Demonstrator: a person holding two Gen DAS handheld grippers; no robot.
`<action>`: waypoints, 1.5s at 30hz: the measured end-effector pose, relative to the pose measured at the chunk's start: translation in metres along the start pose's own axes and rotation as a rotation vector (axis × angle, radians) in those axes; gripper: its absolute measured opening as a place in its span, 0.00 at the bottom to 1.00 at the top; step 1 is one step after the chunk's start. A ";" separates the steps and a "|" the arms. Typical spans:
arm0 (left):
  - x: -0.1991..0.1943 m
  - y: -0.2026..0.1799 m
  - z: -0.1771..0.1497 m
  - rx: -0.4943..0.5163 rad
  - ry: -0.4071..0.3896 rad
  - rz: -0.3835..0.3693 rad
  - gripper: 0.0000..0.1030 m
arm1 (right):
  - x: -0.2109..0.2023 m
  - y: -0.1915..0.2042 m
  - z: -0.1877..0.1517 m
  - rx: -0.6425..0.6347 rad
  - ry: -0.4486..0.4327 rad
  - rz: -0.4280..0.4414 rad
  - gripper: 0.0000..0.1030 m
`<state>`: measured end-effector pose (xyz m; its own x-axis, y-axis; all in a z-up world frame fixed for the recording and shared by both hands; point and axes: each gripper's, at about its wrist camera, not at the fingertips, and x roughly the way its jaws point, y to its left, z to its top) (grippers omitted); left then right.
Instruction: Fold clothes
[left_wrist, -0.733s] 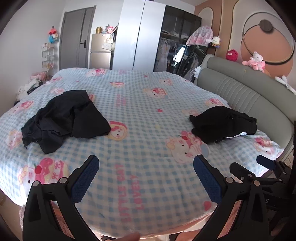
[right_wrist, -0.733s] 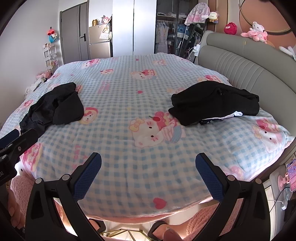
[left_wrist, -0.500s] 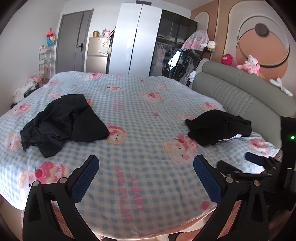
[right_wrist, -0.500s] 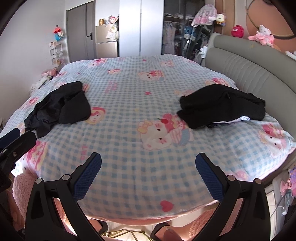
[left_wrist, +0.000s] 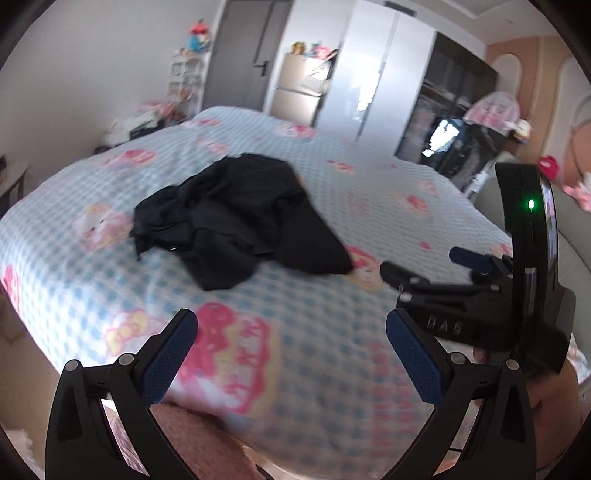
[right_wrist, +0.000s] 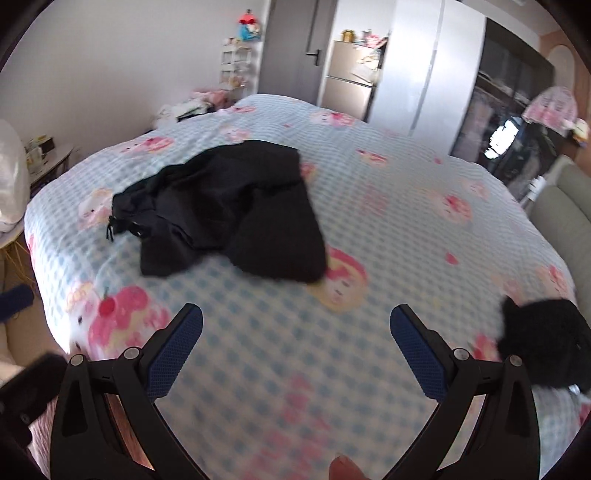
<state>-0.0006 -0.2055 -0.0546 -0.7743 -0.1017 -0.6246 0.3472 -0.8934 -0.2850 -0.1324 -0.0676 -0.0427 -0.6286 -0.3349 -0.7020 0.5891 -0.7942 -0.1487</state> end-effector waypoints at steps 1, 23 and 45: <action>0.015 0.008 0.004 -0.026 0.007 0.002 1.00 | 0.014 0.011 0.011 -0.024 0.002 0.017 1.00; 0.272 0.116 0.047 -0.442 0.163 -0.028 0.73 | 0.300 0.032 0.057 0.007 0.373 0.133 0.88; 0.148 -0.190 -0.013 0.045 0.260 -0.580 0.10 | 0.028 -0.171 -0.027 0.228 0.029 -0.064 0.14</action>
